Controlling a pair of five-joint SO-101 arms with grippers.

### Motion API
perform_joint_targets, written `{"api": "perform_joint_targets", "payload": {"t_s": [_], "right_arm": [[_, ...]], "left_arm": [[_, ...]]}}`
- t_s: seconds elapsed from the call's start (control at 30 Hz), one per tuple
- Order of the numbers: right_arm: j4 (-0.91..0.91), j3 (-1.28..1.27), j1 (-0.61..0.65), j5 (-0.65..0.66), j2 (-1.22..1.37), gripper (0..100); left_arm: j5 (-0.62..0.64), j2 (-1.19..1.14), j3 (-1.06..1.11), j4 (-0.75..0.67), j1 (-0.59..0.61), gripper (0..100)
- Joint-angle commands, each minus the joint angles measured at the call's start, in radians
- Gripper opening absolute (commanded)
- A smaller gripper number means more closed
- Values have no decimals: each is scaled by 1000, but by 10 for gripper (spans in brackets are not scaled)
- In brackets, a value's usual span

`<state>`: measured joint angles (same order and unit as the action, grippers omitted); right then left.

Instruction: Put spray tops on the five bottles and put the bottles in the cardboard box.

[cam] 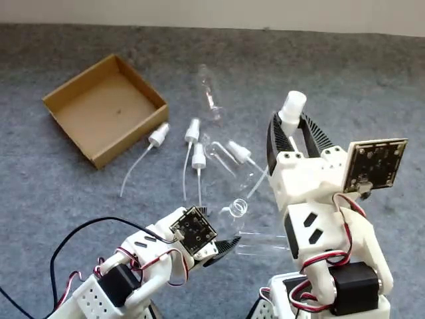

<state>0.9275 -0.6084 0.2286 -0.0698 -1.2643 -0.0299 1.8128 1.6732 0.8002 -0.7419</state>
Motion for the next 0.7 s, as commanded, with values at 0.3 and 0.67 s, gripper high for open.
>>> {"api": "perform_joint_targets", "payload": {"t_s": [0.3,0.67], "right_arm": [[-38,-94,10,14,1,5],[-38,4,10,14,-1,5]], "left_arm": [[3,5,22,3,8,151],[3,5,22,3,8,151]]}}
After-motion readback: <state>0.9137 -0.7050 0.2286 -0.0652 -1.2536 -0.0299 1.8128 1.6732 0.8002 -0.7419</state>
